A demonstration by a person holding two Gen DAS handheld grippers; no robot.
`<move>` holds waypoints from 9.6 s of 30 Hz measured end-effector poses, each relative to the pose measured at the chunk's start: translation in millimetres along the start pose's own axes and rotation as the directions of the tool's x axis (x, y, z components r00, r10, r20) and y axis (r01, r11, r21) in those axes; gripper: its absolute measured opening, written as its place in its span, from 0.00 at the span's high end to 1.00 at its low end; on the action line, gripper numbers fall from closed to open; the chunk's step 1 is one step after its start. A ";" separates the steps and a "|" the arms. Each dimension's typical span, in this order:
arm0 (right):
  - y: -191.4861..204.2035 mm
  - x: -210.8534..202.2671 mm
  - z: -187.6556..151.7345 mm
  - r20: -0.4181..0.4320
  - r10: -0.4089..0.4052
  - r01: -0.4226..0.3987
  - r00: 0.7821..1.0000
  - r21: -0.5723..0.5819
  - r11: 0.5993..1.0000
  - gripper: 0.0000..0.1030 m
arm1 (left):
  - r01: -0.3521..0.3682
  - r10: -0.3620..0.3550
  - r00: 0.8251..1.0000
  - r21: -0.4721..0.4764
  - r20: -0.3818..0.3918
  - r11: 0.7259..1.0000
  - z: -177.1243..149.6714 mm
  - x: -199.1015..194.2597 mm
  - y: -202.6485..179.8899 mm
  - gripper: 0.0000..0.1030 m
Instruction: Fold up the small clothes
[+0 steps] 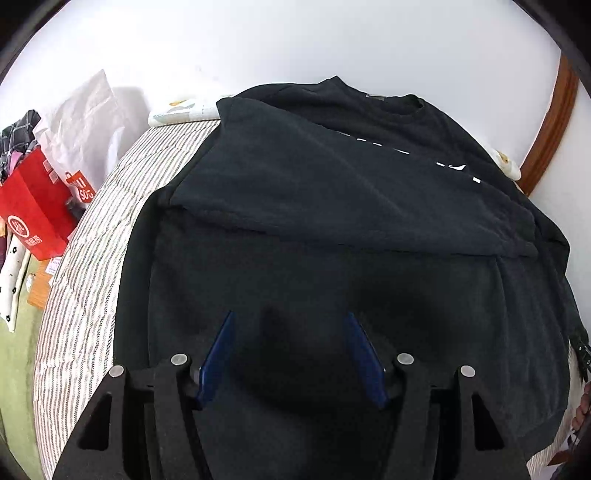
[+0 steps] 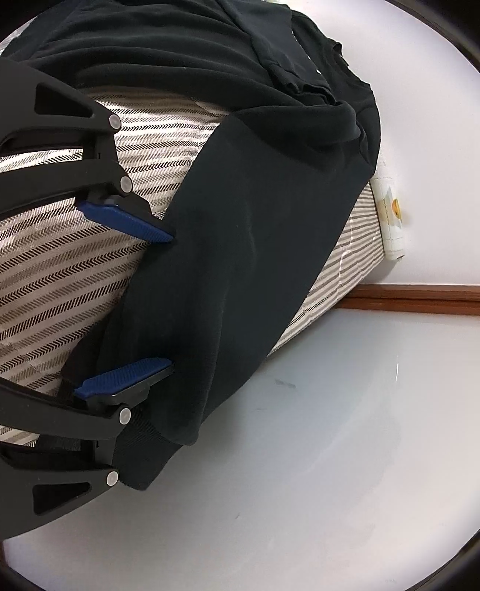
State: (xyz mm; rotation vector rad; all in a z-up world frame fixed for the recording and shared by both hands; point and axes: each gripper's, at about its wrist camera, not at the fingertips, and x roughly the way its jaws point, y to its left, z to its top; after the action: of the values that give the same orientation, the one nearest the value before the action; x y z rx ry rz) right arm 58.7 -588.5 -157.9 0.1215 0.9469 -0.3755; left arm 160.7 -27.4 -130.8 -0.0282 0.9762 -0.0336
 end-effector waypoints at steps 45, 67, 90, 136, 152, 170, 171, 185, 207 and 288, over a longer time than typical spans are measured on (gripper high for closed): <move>244.7 -133.9 162.4 0.340 0.289 -0.226 0.895 -0.215 0.950 0.87 | -0.001 0.000 1.000 -0.080 -0.005 0.997 -12.0 -8.4 119.4 0.42; 345.4 -18.7 141.4 0.102 0.342 -0.310 0.934 -0.242 0.919 0.72 | -0.003 0.000 0.999 -0.066 -0.041 0.998 10.5 28.0 111.7 0.42; 217.0 -27.6 107.8 0.090 0.289 -0.266 0.953 -0.208 0.941 0.36 | 0.013 -0.013 1.000 -0.055 -0.005 0.998 40.9 25.7 84.0 0.40; 338.0 -42.4 113.2 0.046 0.492 -0.459 0.869 -0.297 0.837 0.57 | 0.156 -0.159 0.987 0.086 0.037 0.984 59.9 16.4 45.2 0.41; 240.3 -22.7 91.3 0.057 0.417 -0.399 0.907 -0.201 0.895 0.53 | 0.244 -0.249 0.968 0.223 -0.005 0.944 57.4 16.3 -64.8 0.40; 98.6 -24.1 48.1 0.122 0.192 -0.176 0.974 -0.128 0.976 0.53 | 0.142 -0.171 0.984 0.370 0.046 0.918 44.5 45.4 -189.6 0.33; 95.7 -21.4 47.0 0.119 0.187 -0.172 0.975 -0.128 0.977 0.53 | 0.130 -0.161 0.985 0.373 0.054 0.919 45.4 47.2 -192.1 0.33; 121.2 -12.7 62.0 0.105 0.200 -0.184 0.974 -0.149 0.972 0.53 | 0.179 -0.205 0.970 0.192 0.130 0.965 93.5 41.1 -120.5 0.90; 214.1 -0.6 108.5 0.087 0.254 -0.234 0.963 -0.190 0.953 0.53 | 0.267 -0.252 0.954 -0.077 0.162 0.961 135.8 24.9 45.5 0.94; 131.3 -45.8 -61.1 0.024 0.204 -0.200 0.979 -0.106 0.974 0.58 | -0.007 0.009 0.999 -0.032 0.050 0.999 -118.5 -39.3 107.6 0.60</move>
State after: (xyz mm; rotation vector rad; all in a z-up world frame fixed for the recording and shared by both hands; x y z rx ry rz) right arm 35.8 -438.5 -164.5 0.1154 0.9082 -0.1400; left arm 42.2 80.7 -168.8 -0.0542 0.9265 -0.0098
